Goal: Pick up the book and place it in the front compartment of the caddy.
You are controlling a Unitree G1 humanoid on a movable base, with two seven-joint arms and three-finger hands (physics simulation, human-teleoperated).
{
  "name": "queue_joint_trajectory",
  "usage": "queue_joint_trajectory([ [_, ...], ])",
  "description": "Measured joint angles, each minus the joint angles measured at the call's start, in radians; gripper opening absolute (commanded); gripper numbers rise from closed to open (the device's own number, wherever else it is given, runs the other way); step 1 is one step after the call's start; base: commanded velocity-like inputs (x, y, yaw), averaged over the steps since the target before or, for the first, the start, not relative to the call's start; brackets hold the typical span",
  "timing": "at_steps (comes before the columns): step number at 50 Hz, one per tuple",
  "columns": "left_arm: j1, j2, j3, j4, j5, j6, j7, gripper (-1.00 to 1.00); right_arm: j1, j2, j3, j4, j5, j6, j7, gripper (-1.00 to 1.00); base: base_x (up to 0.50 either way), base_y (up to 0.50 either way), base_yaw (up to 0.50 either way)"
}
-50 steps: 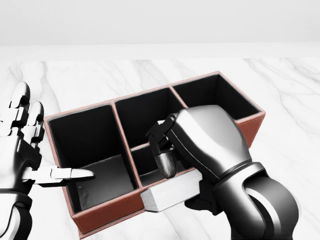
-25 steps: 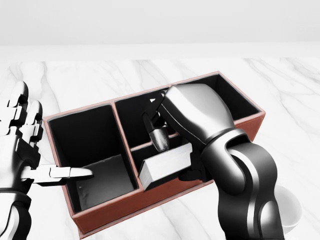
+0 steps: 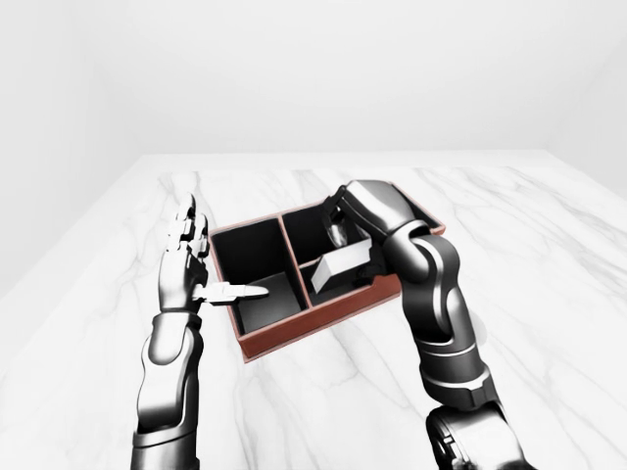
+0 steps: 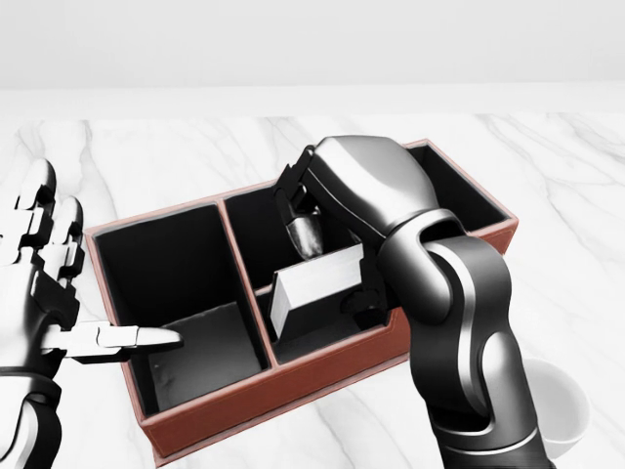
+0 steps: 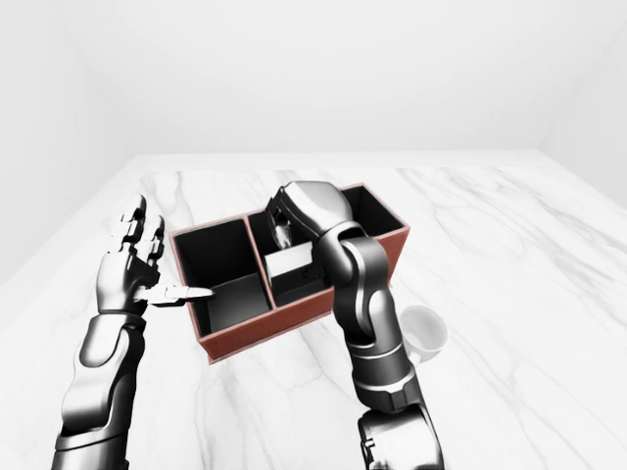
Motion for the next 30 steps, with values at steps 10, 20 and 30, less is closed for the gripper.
queue_joint_trajectory([
  [10, -0.001, 0.0, 0.0, 0.003, 0.0, 0.0, 0.0, 1.0, -0.045, -0.006, -0.006, 0.068, 0.01, 0.0, -0.03, -1.0, 0.0, 0.0, 0.0],
  [20, -0.001, 0.0, 0.001, 0.005, 0.0, 0.0, 0.0, 1.0, -0.088, -0.009, -0.009, 0.135, 0.02, 0.0, -0.065, -1.0, 0.0, 0.0, 0.0],
  [30, -0.001, 0.001, 0.001, 0.008, -0.001, 0.0, 0.0, 1.0, -0.123, -0.01, -0.01, 0.187, 0.027, 0.0, -0.092, -1.0, 0.0, 0.0, 0.0],
])
